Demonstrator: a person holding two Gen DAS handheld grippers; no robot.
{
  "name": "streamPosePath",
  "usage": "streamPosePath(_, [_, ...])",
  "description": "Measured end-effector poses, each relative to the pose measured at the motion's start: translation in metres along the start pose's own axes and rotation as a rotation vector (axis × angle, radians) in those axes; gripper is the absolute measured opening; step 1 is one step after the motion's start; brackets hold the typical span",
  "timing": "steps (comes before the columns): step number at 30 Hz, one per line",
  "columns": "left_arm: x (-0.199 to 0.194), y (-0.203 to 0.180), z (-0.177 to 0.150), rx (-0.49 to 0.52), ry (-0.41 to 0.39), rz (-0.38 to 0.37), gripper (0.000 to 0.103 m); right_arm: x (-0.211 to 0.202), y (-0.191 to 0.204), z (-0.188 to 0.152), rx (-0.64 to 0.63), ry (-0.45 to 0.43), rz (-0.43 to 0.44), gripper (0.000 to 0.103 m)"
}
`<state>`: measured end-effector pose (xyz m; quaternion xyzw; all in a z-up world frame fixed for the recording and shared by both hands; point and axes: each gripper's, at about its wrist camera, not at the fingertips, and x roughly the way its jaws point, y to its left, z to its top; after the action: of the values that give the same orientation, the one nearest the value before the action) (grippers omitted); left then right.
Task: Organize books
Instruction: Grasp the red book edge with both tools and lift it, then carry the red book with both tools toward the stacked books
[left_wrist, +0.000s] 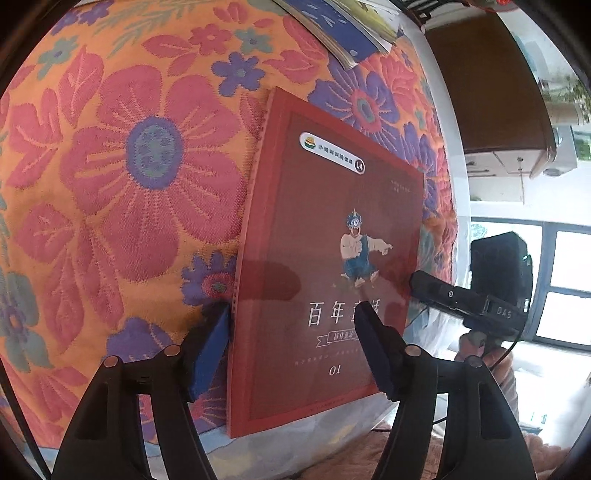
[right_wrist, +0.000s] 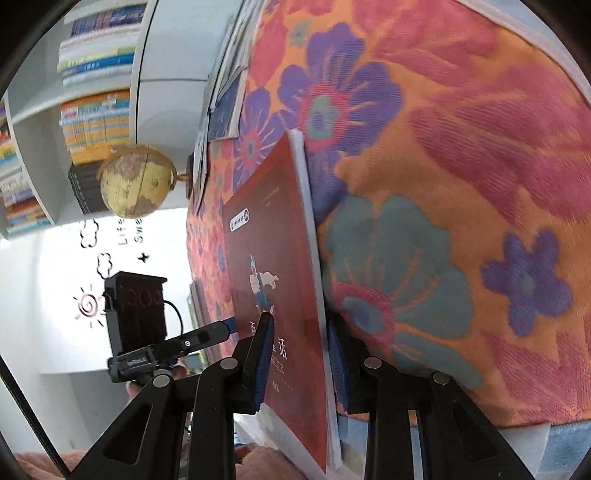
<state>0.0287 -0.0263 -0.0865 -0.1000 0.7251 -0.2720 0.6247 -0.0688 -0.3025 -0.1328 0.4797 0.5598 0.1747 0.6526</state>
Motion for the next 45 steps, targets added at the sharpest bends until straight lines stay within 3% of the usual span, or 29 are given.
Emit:
streamPosePath(5, [0.002,-0.027,-0.005,0.141,0.000,0.158,0.065,0.003,0.024,-0.002,-0.090,-0.019,-0.088,0.032])
streamPosePath(8, [-0.003,-0.044,-0.010,0.243,-0.026,0.285,0.063,0.006,0.038,-0.008,-0.124,-0.035,-0.056,0.032])
streamPosePath(10, [-0.007,-0.050,-0.013,0.276,-0.041,0.318,0.063,0.011,0.047,-0.012,-0.142,-0.033,-0.056,0.032])
streamPosePath(20, [-0.044,-0.054,-0.024,0.318,-0.106,0.306,0.063,0.018,0.082,-0.026,-0.234,-0.062,-0.096,0.032])
streamPosePath(31, [-0.070,-0.034,-0.040,0.298,-0.158,0.339,0.063,0.026,0.121,-0.034,-0.296,-0.070,-0.092,0.032])
streamPosePath(37, [-0.087,-0.018,-0.048,0.259,-0.194,0.325,0.063,0.032,0.144,-0.040,-0.326,-0.076,-0.065,0.032])
streamPosePath(45, [-0.109,-0.002,-0.057,0.223,-0.248,0.312,0.063,0.045,0.177,-0.051,-0.388,-0.073,-0.094,0.032])
